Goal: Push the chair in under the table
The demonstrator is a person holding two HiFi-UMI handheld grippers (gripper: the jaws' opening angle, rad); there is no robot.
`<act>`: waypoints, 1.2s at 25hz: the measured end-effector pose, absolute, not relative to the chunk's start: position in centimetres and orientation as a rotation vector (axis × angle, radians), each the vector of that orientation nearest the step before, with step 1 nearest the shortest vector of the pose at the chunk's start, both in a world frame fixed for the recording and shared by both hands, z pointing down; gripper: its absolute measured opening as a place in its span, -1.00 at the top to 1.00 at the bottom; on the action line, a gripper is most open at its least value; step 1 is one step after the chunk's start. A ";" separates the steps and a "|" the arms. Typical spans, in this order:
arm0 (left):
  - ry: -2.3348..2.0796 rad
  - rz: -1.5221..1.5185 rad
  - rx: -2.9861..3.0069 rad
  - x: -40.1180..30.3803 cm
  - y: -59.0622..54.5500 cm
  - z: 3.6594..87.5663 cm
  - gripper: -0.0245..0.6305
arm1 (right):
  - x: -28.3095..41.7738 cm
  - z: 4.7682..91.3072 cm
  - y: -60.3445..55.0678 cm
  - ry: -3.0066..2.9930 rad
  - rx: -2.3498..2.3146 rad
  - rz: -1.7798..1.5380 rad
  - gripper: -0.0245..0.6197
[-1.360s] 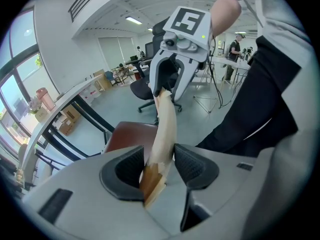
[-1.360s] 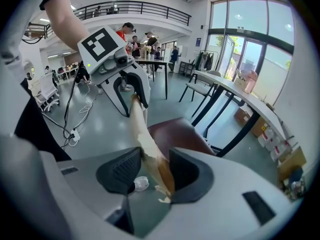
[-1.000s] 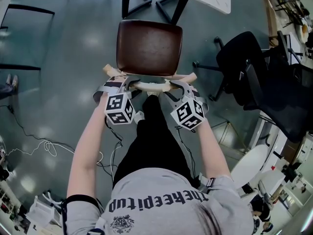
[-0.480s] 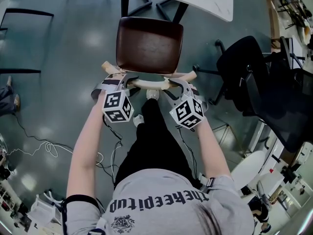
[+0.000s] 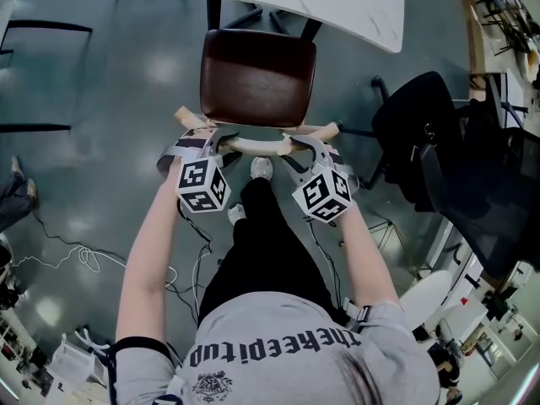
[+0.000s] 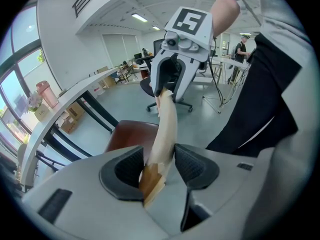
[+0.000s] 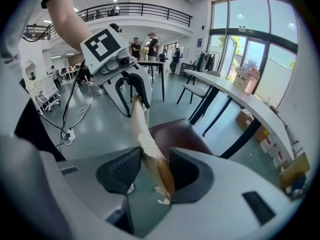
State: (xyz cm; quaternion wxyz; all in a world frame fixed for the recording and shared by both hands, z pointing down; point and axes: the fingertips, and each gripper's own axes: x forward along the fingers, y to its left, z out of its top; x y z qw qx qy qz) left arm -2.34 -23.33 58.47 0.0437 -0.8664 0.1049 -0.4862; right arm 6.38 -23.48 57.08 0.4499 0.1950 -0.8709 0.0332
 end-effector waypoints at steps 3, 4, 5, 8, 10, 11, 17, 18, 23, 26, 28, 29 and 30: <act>0.334 -1.489 -2.649 -2.3 -24.4 58.3 0.30 | 6.4 56.9 -24.6 -2.152 0.482 0.078 0.37; 0.336 -1.492 -2.649 -2.3 -24.7 58.3 0.30 | 6.4 56.9 -24.9 -2.152 0.481 0.078 0.37; 0.337 -1.494 -2.650 -2.3 -25.0 58.3 0.30 | 6.4 56.9 -25.2 -2.152 0.479 0.078 0.37; 0.336 -1.494 -2.653 -2.2 -25.9 58.3 0.30 | 6.5 56.9 -26.1 -2.156 0.469 0.074 0.37; 0.340 -1.494 -2.652 -2.1 -26.4 58.3 0.30 | 6.6 57.0 -26.7 -2.158 0.465 0.072 0.37; 0.341 -1.494 -2.652 -2.0 -26.7 58.4 0.30 | 6.7 57.0 -26.9 -2.159 0.465 0.071 0.37; 0.348 -1.503 -2.652 -1.7 -28.4 58.4 0.30 | 7.0 57.0 -28.7 -2.167 0.469 0.065 0.37; 0.347 -1.504 -2.651 -1.7 -28.6 58.4 0.30 | 7.0 57.0 -28.9 -2.168 0.467 0.064 0.36; 0.343 -1.502 -2.654 -1.7 -29.4 58.3 0.30 | 7.0 56.9 -29.7 -2.175 0.455 0.059 0.36; 0.340 -1.504 -2.654 -1.8 -29.5 58.3 0.30 | 6.9 56.8 -29.8 -2.180 0.442 0.057 0.37; 0.335 -1.505 -2.655 -1.7 -29.5 58.3 0.30 | 7.0 56.9 -29.9 -2.183 0.435 0.057 0.36; 0.333 -1.506 -2.656 -1.7 -29.5 58.3 0.30 | 7.0 56.9 -29.9 -2.184 0.431 0.058 0.37; 0.332 -1.507 -2.655 -1.7 -29.6 58.3 0.30 | 7.0 56.9 -29.9 -2.186 0.428 0.059 0.37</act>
